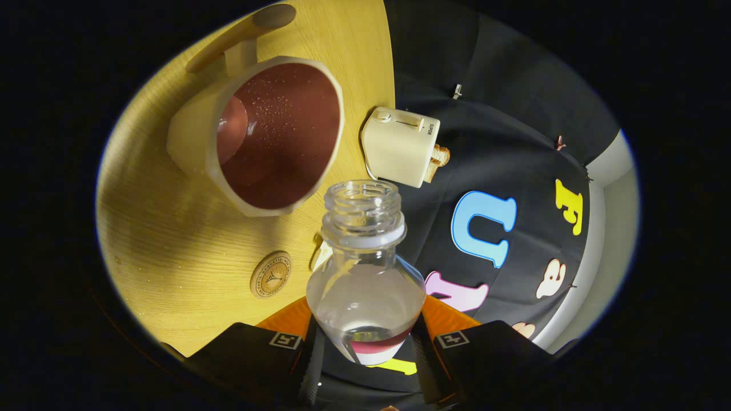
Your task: Take the bottle from table, then pour the juice into the cup, finally place the bottle on the coaster
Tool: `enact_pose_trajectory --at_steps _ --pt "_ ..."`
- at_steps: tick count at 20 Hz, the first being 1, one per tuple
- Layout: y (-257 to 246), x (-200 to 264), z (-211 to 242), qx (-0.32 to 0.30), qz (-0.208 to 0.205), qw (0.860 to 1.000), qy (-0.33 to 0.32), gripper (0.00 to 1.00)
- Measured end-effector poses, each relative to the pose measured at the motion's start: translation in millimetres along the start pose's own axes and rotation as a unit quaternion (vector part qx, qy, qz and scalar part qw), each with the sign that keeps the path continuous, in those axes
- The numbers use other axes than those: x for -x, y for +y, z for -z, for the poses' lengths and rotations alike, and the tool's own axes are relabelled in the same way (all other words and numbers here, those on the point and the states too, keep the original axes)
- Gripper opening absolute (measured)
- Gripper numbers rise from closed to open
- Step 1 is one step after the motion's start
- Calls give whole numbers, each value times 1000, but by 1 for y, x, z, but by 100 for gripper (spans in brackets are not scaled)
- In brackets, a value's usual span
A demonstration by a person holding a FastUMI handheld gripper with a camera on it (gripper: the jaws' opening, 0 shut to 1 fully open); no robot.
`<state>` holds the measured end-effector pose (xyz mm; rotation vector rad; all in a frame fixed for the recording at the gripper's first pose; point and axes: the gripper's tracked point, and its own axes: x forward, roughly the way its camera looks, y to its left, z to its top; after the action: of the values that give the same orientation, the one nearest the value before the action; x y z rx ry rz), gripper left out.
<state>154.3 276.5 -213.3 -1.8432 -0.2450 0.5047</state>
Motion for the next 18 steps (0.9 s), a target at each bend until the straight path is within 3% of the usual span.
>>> enact_pose_trajectory --at_steps 18 --pt "-30 -10 0 74 36 996 -29 70"
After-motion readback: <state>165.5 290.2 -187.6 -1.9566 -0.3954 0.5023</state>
